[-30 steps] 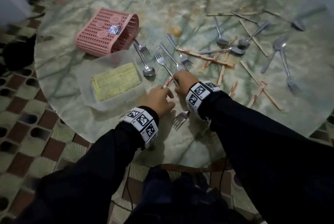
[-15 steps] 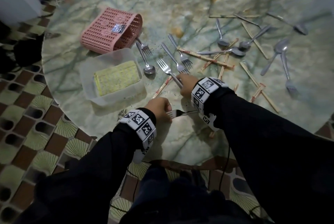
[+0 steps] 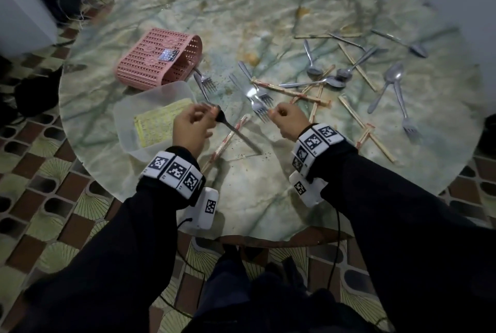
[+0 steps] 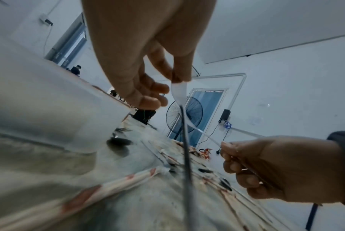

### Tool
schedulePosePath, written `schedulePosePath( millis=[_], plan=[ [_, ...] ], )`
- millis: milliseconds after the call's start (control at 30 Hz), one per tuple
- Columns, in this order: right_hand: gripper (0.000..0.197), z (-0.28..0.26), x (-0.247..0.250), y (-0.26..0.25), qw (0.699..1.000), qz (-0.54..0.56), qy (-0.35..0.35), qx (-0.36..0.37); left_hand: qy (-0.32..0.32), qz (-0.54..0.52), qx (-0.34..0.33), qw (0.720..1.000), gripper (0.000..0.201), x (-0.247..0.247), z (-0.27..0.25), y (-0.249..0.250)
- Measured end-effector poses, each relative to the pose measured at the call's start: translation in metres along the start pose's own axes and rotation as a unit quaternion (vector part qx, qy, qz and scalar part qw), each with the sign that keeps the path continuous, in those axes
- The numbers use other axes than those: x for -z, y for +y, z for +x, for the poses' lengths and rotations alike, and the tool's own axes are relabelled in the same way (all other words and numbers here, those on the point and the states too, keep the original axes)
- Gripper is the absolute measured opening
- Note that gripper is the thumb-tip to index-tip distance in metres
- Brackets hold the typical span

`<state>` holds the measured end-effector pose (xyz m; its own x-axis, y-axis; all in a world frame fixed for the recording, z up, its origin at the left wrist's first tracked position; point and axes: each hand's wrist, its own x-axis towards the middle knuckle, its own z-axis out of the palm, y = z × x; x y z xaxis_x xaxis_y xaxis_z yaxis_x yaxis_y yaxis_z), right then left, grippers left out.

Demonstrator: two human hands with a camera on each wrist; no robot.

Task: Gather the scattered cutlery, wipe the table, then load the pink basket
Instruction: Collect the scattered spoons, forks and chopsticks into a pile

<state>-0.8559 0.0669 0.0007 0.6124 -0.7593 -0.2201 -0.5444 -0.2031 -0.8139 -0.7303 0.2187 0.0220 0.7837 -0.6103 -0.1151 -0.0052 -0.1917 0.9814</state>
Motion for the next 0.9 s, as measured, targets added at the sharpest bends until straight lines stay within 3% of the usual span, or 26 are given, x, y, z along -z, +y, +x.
schedulePosePath(
  millis=[133, 233, 300, 367, 400, 467, 567, 667, 767, 833, 900],
  plan=[
    [0.019, -0.015, 0.022, -0.007, 0.979, 0.202, 0.01, -0.008, 0.019, -0.12, -0.06, 0.991, 0.012, -0.012, 0.003, 0.021],
    [0.029, -0.023, 0.032, -0.003, 0.964, 0.265, 0.001, -0.029, -0.002, -0.13, -0.103, 0.986, 0.006, -0.023, 0.006, 0.026],
    [0.032, -0.025, 0.035, 0.003, 0.958, 0.279, 0.022, -0.067, -0.018, -0.089, -0.117, 0.989, 0.016, -0.029, 0.011, 0.027],
    [0.029, -0.028, 0.035, 0.009, 0.957, 0.264, 0.057, -0.11, -0.041, -0.011, -0.114, 0.993, 0.032, -0.032, 0.017, 0.023],
    [0.025, -0.029, 0.034, 0.014, 0.957, 0.248, 0.075, -0.127, -0.056, 0.026, -0.102, 0.993, 0.032, -0.034, 0.02, 0.02],
    [0.018, -0.031, 0.032, 0.021, 0.958, 0.215, 0.11, -0.157, -0.084, 0.108, -0.066, 0.988, 0.012, -0.035, 0.026, 0.01],
    [0.023, -0.03, 0.024, 0.031, 0.956, 0.182, 0.156, -0.17, -0.113, 0.186, -0.02, 0.976, 0.022, -0.035, 0.029, -0.004],
    [0.024, -0.023, 0.014, 0.037, 0.951, 0.179, 0.166, -0.189, -0.136, 0.265, -0.019, 0.954, 0.028, -0.032, 0.029, -0.012],
    [0.02, -0.013, 0.009, 0.039, 0.96, 0.107, 0.181, -0.186, -0.13, 0.346, -0.008, 0.929, 0.031, -0.033, 0.031, -0.018],
    [0.008, -0.007, 0.01, 0.038, 0.96, 0.053, 0.184, -0.202, -0.119, 0.374, 0.02, 0.92, 0.035, -0.035, 0.033, -0.02],
    [0.02, -0.003, 0.012, 0.037, 0.96, 0.006, 0.174, -0.219, -0.117, 0.402, 0.052, 0.907, 0.034, -0.036, 0.036, -0.022]
  ],
)
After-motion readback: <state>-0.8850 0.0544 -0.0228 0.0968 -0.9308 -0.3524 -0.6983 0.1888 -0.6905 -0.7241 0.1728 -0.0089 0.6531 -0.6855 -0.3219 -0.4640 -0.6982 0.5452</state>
